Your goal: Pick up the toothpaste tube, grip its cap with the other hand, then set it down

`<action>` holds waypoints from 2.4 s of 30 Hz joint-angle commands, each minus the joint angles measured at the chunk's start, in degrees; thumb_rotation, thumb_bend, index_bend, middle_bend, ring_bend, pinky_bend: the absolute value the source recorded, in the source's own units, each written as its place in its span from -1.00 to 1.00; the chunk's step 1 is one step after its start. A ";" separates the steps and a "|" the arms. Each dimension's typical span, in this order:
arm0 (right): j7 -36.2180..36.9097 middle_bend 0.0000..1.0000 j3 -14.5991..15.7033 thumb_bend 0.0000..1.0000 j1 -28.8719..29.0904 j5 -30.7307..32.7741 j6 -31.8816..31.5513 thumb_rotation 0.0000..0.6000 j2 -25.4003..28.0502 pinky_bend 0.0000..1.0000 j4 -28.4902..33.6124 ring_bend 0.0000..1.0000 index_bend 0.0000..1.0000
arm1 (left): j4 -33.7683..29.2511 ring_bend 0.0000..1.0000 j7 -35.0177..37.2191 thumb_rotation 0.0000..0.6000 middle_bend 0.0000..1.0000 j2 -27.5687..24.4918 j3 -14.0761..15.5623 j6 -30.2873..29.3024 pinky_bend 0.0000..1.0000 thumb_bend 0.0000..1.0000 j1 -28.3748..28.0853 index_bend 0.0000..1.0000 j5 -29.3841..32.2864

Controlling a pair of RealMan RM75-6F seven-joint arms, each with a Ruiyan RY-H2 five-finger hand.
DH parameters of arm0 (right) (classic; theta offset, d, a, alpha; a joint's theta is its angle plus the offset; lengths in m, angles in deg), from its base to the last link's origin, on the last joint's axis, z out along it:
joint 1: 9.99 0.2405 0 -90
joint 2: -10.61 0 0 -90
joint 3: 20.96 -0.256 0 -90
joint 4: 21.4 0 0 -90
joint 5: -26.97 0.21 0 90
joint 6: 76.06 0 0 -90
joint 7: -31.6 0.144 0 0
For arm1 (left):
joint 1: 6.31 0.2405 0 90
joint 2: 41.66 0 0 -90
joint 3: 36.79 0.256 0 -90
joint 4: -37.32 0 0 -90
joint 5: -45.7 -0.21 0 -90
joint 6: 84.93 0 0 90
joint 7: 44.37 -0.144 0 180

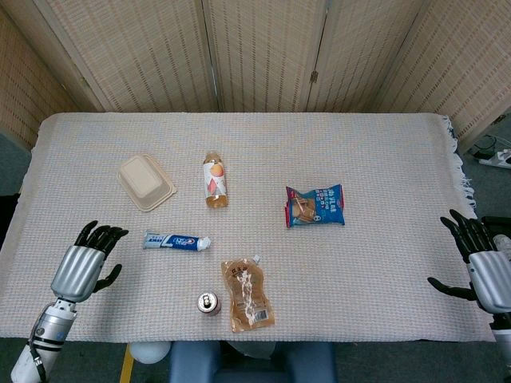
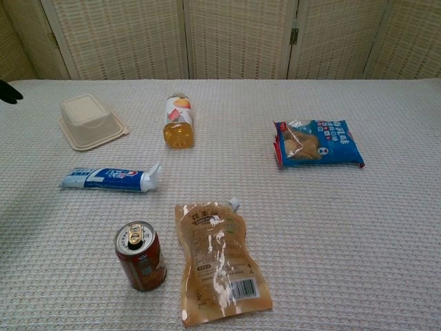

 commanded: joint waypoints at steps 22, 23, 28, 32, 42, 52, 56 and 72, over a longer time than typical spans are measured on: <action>1.14 -1.00 0.25 -0.68 0.21 0.59 1.03 1.00 -0.49 -1.00 -1.13 -1.00 -1.00 | 19.54 -0.51 -6.10 1.00 -0.38 18.66 -3.94 21.00 -0.66 -0.15 -16.05 -0.39 13.63; 1.14 -1.00 0.25 -0.68 0.24 0.65 1.14 1.00 -0.52 -1.00 -1.18 -1.00 -1.00 | 20.16 -0.49 -6.37 1.00 -0.37 19.17 -4.02 21.07 -0.65 -0.15 -16.18 -0.38 14.23; 1.35 -1.00 0.25 -0.68 0.47 0.77 1.63 1.00 -0.62 -1.00 -1.34 -1.00 -1.00 | 23.10 -0.44 -7.26 1.00 -0.32 21.08 -4.12 21.39 -0.60 -0.15 -16.71 -0.32 16.73; 1.48 -1.00 0.22 -0.68 0.65 0.92 1.98 1.00 -0.69 -1.00 -1.51 -1.00 -1.00 | 24.86 -0.42 -7.06 1.00 -0.29 22.01 -4.01 21.46 -0.58 -0.15 -16.96 -0.28 17.77; 1.51 -1.00 0.18 -0.68 0.67 1.00 1.97 1.00 -0.71 -1.00 -1.48 -1.00 -1.00 | 29.19 -0.30 -4.24 1.00 -0.15 24.44 -3.83 21.61 -0.50 -0.13 -17.68 -0.10 18.39; 0.71 -1.00 0.10 -0.68 0.90 0.05 1.49 1.00 -0.25 -1.00 -0.60 -1.00 -1.00 | 33.89 0.12 8.20 1.00 0.39 25.72 -3.16 19.90 -0.04 0.26 -17.71 0.39 13.74; -0.77 -0.99 -0.11 -0.68 2.15 -1.02 2.49 1.00 0.20 -1.00 0.94 -0.97 -1.00 | 31.96 0.17 15.12 1.00 0.47 24.04 -3.20 19.02 0.05 0.36 -17.59 0.46 11.57; -4.84 -0.96 -4.20 -0.32 18.96 -9.04 18.33 1.00 3.87 -1.00 16.11 -1.00 -0.53 | 10.12 0.29 17.03 1.00 0.56 16.24 -4.27 14.17 0.10 0.48 -19.49 0.54 5.47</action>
